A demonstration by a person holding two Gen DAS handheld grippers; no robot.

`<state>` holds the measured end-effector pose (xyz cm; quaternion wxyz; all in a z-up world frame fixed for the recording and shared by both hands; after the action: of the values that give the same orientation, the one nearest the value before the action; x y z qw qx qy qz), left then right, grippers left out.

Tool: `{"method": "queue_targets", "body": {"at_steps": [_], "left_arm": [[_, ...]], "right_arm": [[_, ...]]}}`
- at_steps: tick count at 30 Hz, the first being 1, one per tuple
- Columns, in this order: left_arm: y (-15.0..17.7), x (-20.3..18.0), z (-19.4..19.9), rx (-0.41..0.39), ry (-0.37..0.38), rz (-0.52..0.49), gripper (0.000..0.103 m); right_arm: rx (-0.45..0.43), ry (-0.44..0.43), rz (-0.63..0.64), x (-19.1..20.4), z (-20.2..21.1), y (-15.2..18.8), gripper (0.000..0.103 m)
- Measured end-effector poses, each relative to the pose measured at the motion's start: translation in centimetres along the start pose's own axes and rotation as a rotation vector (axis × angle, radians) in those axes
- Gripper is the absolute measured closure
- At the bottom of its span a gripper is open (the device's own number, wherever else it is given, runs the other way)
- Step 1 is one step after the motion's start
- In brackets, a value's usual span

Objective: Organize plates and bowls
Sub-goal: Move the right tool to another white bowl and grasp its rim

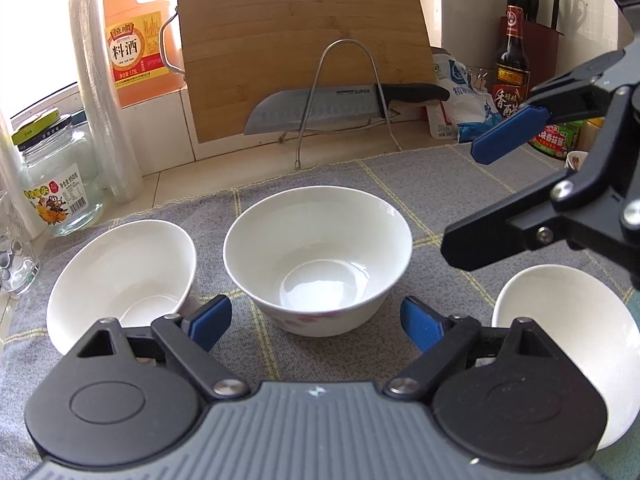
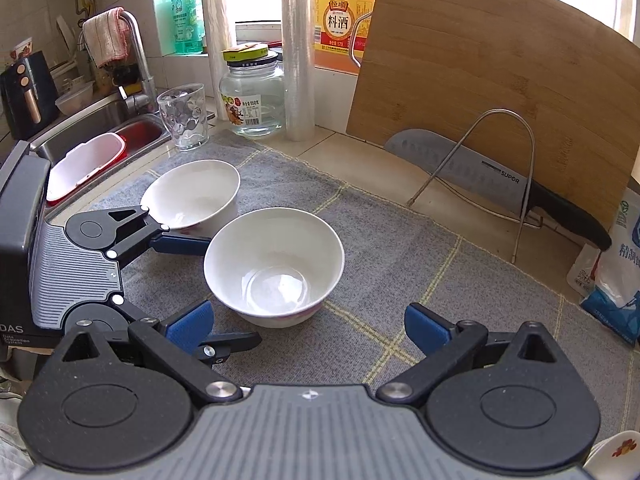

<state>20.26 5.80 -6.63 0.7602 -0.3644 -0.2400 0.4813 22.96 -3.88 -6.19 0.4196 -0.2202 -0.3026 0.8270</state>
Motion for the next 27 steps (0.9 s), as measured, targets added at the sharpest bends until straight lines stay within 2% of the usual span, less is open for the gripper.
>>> {"method": "queue_targets", "body": {"at_steps": [17,27], "left_arm": [[-0.4,0.3,-0.5,-0.017,-0.007,0.055,0.014],[-0.5,0.0,-0.4,-0.037,0.001,0.028,0.018]], "right_arm": [[0.072,-0.125,0.037,0.2,-6.2,-3.2,0.002],[0.102,-0.167,0.027,0.3,-8.1,-3.7,0.014]]}}
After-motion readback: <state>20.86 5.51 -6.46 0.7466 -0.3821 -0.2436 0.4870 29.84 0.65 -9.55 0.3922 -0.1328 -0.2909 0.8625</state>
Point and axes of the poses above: each gripper's, at about its wrist camera, not at the fingertips, and z roughly against the way its jaws point, x to its left, y to its underside, the point moved 4 cm from there along -z, roughly the way its jaws point, and after that the axes turned 6 degrees about y, right-handed, at the moved point
